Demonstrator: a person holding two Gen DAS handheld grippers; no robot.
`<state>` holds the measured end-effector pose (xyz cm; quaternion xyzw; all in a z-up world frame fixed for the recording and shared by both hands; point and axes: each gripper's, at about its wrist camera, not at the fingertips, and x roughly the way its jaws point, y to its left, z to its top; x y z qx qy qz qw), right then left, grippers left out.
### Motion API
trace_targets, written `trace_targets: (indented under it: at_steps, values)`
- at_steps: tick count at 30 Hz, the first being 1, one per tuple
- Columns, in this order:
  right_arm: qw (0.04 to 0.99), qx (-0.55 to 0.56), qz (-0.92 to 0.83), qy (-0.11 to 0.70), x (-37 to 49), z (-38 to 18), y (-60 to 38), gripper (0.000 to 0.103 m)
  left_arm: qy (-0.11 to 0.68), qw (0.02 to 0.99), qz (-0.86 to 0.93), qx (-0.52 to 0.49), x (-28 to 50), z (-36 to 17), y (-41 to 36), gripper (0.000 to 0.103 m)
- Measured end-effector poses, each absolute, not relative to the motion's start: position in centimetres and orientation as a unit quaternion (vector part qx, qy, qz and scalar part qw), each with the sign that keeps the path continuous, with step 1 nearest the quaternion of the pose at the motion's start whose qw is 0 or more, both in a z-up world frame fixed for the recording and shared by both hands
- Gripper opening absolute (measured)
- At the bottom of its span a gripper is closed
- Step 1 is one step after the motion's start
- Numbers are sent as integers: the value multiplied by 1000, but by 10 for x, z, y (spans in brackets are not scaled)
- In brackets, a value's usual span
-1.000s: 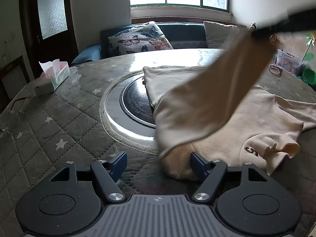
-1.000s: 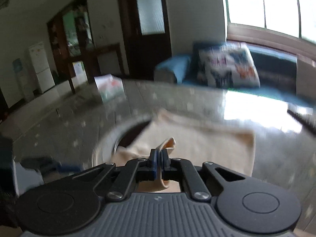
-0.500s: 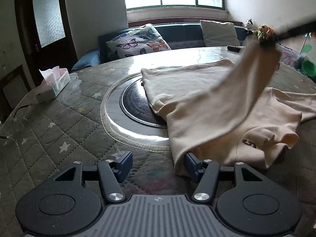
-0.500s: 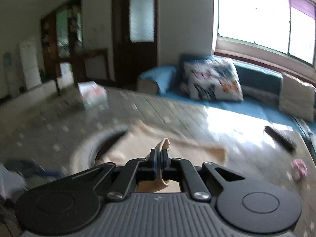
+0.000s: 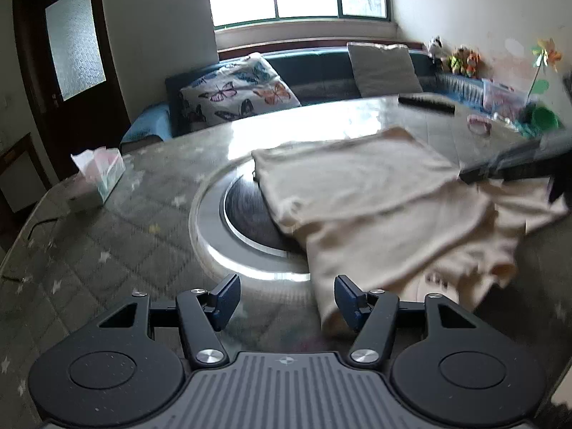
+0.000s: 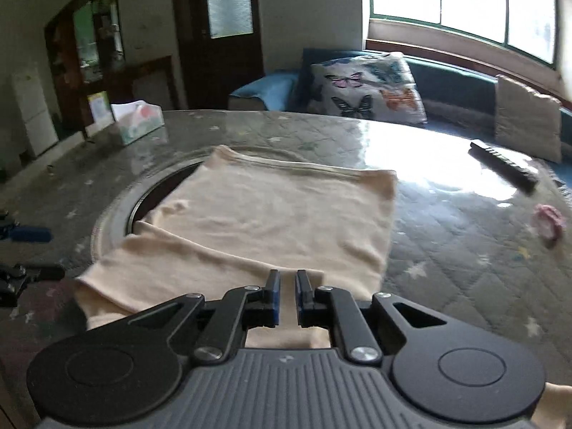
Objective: Fold clothes
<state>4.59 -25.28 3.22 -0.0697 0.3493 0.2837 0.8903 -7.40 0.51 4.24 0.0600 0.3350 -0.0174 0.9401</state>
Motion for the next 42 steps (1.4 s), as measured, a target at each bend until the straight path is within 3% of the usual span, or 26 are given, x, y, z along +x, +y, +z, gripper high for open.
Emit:
trace_targets:
  at_steps: [8,14,22,27,28,33,42]
  values:
    - [884,-48,275,375,76,5,-250,11,349,936,-43,29,-15,31,-9,37]
    - [879,-48,292,374,65,8,-258,12,369,927,-53,35,13,11,-20,36]
    - [868,-78,322,369,30,0,-260,21,374,925,-52,48,15,5,-21,36]
    - [880,-29,313,355,8,6,-289,27,366,927,-56,57,10,12,-33,40]
    - [886,-19,301,353,5,8,-299,32,364,928,-59,58,8,14,-37,43]
    - [910,26,233,341,-10,15,-349,38,351,930,-85,65,2,23,-66,51]
    - [938,49,46,341,-25,-4,-440,42,348,922,-147,87,-8,23,-124,56]
